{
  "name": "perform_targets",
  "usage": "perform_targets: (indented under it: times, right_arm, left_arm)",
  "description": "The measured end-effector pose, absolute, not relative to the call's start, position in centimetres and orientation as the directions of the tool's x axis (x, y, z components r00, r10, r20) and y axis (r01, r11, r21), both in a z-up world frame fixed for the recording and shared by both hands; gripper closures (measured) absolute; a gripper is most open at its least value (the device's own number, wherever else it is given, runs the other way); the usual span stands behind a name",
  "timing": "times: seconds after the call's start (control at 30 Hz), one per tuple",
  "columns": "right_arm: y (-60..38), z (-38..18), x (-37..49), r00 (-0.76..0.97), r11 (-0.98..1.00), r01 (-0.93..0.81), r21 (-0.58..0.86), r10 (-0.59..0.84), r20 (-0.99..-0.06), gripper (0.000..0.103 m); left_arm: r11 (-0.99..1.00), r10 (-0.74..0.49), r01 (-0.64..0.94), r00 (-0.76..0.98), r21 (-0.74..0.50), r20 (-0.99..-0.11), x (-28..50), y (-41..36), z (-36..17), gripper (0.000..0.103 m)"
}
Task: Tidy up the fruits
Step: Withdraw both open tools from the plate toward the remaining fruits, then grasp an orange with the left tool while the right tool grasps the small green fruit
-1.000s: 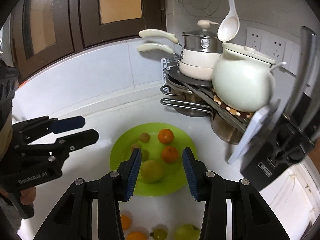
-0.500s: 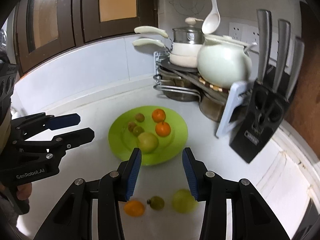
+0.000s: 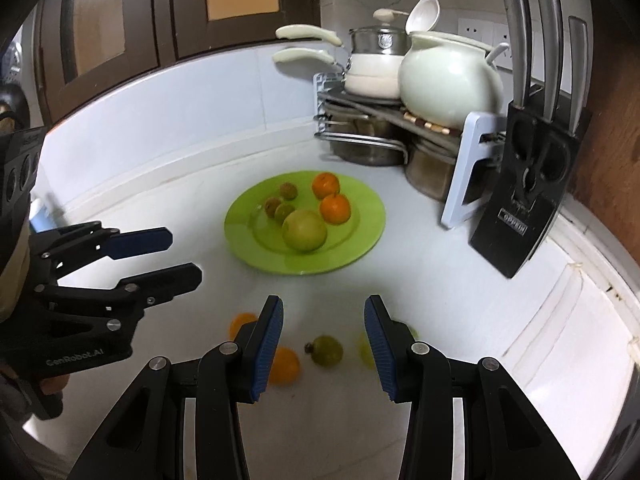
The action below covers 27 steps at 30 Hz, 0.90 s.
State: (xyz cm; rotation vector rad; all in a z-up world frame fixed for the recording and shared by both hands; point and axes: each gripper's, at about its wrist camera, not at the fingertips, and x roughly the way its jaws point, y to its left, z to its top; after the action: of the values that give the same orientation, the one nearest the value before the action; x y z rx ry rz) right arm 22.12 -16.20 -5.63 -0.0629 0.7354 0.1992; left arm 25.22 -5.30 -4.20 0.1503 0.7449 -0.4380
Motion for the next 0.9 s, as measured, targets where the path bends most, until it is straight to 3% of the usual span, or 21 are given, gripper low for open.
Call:
perform_targets:
  times: [0.9]
  right_arm:
    - [-16.7, -11.2, 23.2, 0.621, 0.98, -0.185, 0.071, 0.173, -0.765, 0.06]
  left_arm:
    - [0.841, -0.322, 0.537, 0.588, 0.061, -0.742, 25.2, -7.3, -10.6, 0.054]
